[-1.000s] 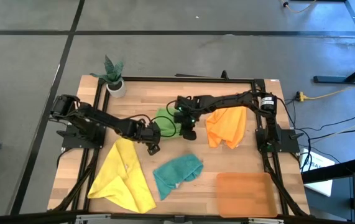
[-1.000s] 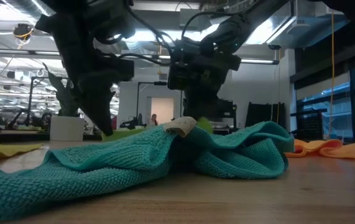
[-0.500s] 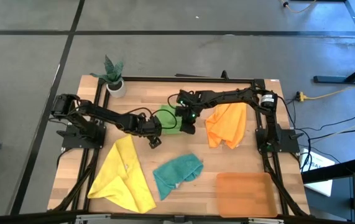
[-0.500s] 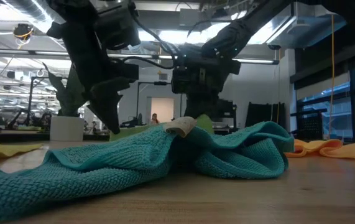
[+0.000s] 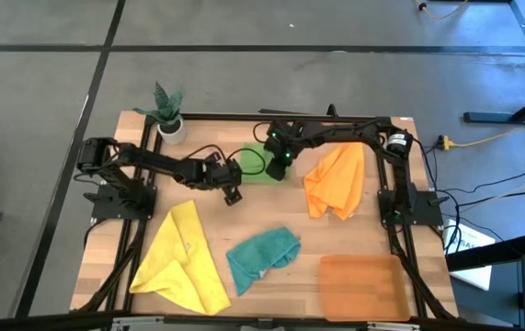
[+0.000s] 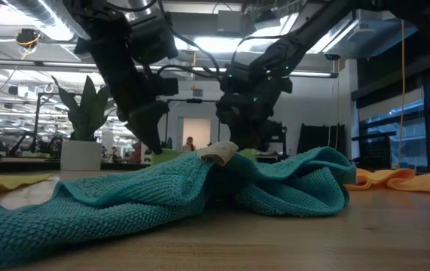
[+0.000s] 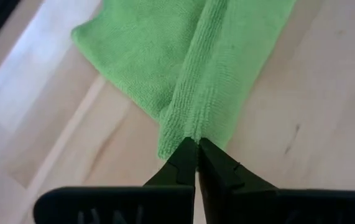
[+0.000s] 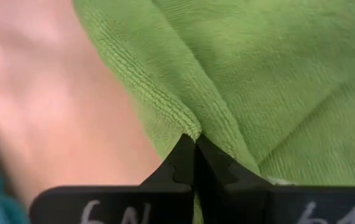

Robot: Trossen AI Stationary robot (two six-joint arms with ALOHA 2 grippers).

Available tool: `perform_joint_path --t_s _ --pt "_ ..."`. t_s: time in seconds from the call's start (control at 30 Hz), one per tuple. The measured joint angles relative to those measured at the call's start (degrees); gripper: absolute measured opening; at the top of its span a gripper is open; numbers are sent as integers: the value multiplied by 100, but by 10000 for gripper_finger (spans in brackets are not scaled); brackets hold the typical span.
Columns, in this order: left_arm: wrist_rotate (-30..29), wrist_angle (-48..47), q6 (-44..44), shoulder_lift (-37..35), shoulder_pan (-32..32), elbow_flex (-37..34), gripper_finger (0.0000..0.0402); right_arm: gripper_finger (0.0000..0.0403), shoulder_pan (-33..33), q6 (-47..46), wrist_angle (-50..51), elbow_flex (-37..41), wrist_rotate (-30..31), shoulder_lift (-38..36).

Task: Roll microfiber towels into tight, uniform cylinder then place into a basket
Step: Roll the green microfiber towel

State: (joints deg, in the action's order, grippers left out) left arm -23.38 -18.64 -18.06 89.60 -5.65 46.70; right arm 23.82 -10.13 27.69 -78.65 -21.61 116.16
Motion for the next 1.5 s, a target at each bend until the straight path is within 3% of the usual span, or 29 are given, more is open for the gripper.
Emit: perform_joint_path --t_s 0.37,0.53,0.73,0.87,1.1,1.5 --pt "23 71 179 0 -110 9 0 4 28 -273 -48 -2 965 0" --pt "468 353 840 2 108 9 0 4 27 -374 -29 -2 1246 0" --pt "-250 813 1833 2 408 9 0 4 29 -318 -11 -2 1332 0" --pt "-820 808 1867 2 427 7 0 4 33 -308 -22 0 1345 0" --pt "-814 757 1385 143 -14 -2 0 4 13 -157 27 2 1361 0" --pt "-557 1374 1718 755 -542 -4 0 4 -117 -9 121 7 1336 0"
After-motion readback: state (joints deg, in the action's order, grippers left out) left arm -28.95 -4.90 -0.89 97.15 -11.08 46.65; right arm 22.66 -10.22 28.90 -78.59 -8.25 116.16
